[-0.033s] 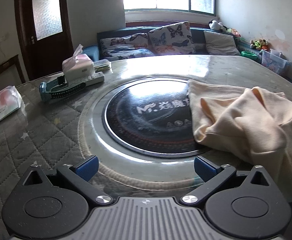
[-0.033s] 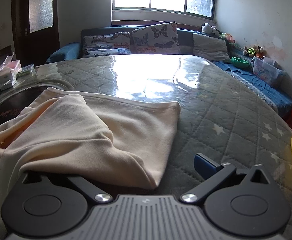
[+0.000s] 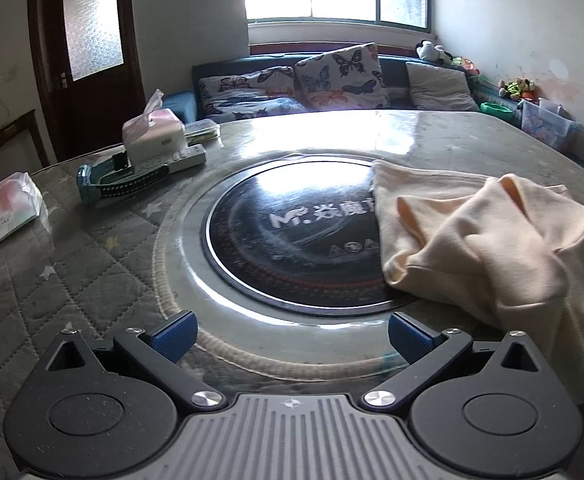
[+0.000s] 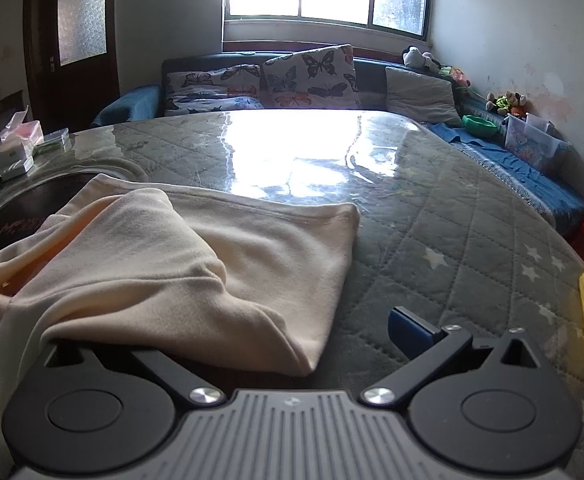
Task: Fold clothes
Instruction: 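Move both grippers toward the cream garment lying on the table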
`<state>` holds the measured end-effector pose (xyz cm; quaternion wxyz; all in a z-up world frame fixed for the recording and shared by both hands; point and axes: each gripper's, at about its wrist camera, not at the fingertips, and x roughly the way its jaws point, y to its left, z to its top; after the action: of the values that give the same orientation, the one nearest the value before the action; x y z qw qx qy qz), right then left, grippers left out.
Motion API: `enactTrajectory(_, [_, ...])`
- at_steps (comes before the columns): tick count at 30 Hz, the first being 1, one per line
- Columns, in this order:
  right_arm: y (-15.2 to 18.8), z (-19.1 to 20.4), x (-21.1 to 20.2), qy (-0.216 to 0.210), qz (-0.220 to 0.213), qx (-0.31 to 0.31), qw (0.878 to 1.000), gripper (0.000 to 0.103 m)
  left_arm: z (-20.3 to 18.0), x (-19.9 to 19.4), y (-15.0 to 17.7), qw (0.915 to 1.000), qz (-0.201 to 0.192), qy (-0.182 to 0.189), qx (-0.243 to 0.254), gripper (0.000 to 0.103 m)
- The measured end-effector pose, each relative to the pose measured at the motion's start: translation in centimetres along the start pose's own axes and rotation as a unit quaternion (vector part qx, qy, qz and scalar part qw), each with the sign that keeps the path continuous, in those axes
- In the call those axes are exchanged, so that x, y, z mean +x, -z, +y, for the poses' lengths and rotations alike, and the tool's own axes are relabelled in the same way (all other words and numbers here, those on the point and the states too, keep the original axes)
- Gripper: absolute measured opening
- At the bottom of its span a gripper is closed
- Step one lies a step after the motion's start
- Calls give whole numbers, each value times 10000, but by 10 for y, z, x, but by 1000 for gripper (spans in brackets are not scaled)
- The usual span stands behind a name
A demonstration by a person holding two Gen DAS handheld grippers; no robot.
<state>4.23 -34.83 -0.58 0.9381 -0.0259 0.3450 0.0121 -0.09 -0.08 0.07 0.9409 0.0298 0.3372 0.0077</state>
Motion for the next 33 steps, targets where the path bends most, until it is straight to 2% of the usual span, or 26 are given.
enactTrajectory(3, [-3,1,0,37,12,-99,9999,103,-2,-3,0,10000,-1,14,-22,103])
enactTrajectory(8, [4,1,-28,137,-196,-35,9997,103,-5,-7,0,10000,-4,39,-59,103])
enactTrajectory(20, [13,11,-61,-41,-247,-109,9996,103,-13,-19,0,9999,2,105,-101,103])
enactTrajectory(33, [17,24,-75,-66,-246,-201,9995,103,-26,-29,-6,9999,-4,81,-139,103])
